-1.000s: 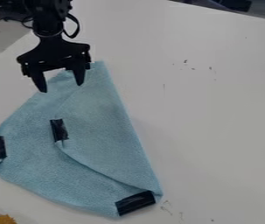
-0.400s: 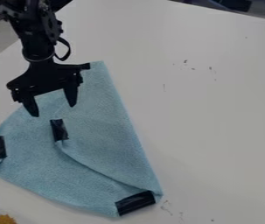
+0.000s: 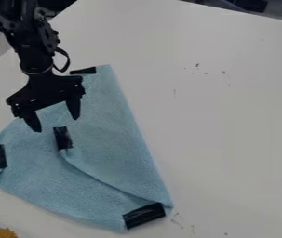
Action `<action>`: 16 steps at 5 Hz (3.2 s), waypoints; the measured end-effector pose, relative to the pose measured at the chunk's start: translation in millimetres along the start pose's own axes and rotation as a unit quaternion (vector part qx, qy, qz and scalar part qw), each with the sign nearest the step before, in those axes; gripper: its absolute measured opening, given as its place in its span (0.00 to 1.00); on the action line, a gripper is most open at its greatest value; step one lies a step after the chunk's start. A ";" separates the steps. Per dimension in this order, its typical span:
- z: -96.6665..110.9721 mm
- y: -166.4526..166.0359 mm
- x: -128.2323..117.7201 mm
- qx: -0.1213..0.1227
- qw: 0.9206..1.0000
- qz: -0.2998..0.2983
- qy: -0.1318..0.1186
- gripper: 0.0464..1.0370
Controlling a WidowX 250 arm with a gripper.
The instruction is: Unfold the cloth from south west to north east
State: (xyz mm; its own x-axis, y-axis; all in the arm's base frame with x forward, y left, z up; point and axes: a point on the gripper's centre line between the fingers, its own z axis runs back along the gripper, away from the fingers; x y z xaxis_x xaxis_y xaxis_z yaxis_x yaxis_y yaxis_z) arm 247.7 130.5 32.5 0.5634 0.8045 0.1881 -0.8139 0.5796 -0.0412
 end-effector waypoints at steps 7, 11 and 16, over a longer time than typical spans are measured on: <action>-22.8 2.3 -2.4 -0.005 1.000 0.003 0.023 0.05; 22.6 -51.9 2.3 -0.010 1.000 0.015 -0.017 0.01; 29.2 -181.2 -27.9 -0.058 0.995 -0.076 0.015 0.01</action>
State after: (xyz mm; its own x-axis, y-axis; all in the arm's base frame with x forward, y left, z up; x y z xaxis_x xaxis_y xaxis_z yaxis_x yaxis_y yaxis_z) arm 375.3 -0.7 63.3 0.6843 0.7089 0.1708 -0.6979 0.7046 -0.1279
